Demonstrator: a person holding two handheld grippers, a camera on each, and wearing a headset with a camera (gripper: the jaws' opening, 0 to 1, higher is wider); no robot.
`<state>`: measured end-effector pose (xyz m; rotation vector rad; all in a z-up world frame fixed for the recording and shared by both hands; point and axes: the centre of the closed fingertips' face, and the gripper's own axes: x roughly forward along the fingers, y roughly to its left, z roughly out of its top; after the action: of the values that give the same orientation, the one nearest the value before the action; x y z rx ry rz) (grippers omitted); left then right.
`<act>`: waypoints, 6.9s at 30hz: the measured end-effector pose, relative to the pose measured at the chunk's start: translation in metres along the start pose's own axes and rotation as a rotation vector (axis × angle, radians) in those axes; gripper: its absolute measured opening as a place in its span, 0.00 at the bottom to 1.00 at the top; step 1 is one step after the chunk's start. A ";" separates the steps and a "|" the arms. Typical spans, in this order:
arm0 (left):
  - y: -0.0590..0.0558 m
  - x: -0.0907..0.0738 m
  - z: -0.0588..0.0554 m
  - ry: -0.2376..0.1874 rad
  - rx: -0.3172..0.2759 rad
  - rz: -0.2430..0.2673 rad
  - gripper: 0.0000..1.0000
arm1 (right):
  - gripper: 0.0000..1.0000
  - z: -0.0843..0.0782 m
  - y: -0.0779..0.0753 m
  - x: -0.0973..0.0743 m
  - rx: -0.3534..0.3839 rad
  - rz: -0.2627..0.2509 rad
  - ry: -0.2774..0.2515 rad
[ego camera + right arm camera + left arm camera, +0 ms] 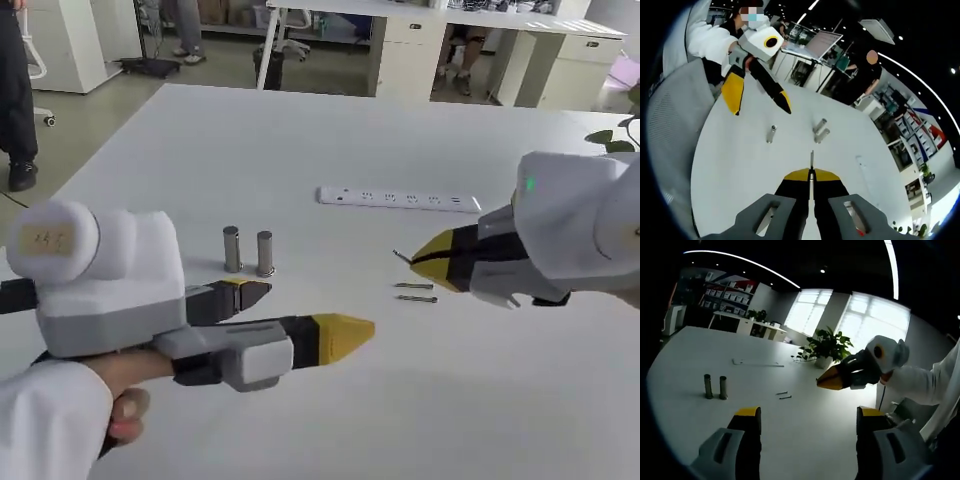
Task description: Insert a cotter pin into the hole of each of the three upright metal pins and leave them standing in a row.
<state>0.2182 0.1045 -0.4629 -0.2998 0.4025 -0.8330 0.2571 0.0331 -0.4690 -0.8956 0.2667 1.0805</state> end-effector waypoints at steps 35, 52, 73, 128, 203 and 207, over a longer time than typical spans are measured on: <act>-0.004 0.017 -0.006 -0.001 -0.235 -0.032 0.12 | 0.00 0.035 0.046 0.018 -0.218 0.025 -0.028; 0.002 0.017 -0.014 0.035 -0.245 -0.004 0.05 | 0.00 0.042 0.051 0.022 -0.257 0.036 -0.042; -0.005 0.010 -0.019 0.067 -0.283 -0.024 0.00 | 0.00 0.046 0.061 0.020 -0.260 0.065 -0.064; -0.038 -0.032 -0.047 0.152 0.396 -0.338 0.00 | 0.01 0.057 0.124 0.011 0.217 0.502 -0.168; 0.100 0.000 -0.092 0.180 0.254 0.116 0.18 | 0.00 0.004 0.086 0.102 0.162 0.406 0.087; 0.099 0.002 -0.092 0.185 0.275 0.114 0.15 | 0.00 0.005 0.087 0.104 0.156 0.410 0.089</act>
<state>0.2421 0.1567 -0.5855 0.0559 0.4673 -0.7951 0.2321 0.1194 -0.5711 -0.7665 0.6200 1.3776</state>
